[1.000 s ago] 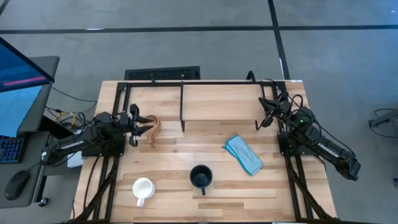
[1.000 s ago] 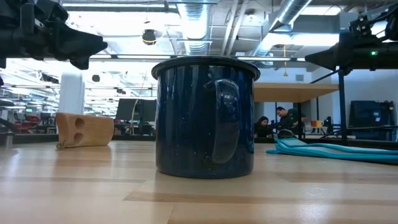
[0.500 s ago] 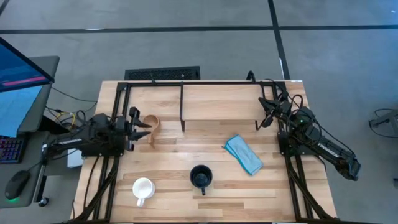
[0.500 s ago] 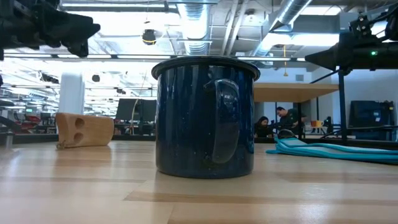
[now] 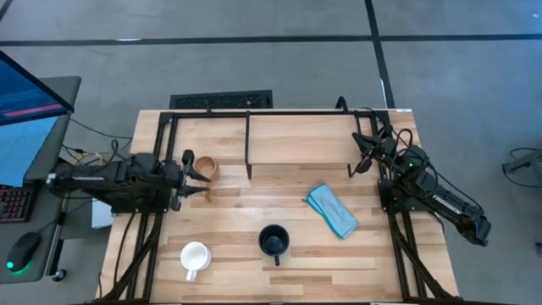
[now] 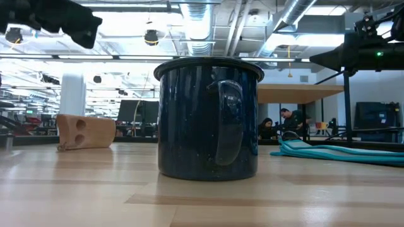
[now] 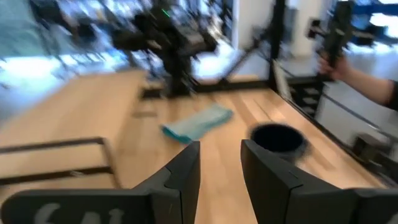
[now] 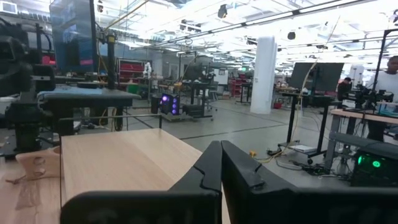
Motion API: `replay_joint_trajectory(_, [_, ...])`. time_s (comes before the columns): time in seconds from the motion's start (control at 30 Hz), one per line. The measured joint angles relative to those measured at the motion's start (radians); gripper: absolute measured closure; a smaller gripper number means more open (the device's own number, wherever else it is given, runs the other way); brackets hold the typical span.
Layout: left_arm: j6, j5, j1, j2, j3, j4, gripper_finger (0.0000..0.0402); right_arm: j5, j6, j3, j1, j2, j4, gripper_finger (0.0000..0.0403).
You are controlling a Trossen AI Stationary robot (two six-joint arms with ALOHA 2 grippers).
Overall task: Stack small to large cups/mugs on shelf
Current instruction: Put the white mug on the shelf
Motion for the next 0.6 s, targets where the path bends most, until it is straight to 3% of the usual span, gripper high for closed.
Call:
replay_joint_trajectory(0.1, [-0.02,-0.006,-0.056,0.074,0.092,-0.112,0.0294,0.0,0.0,0.0,0.0,0.0,0.0,0.0377])
replay_joint_trajectory(0.3, [-0.063,-0.114,-0.153,0.197,0.253,-0.353,0.0294,0.0,-0.008,0.0,0.0,0.0,0.0,0.0377])
replay_joint_trajectory(0.6, [-0.296,-0.059,-0.274,0.336,0.398,-0.571,0.0294,0.0,-0.008,0.0,0.0,0.0,0.001,0.0377])
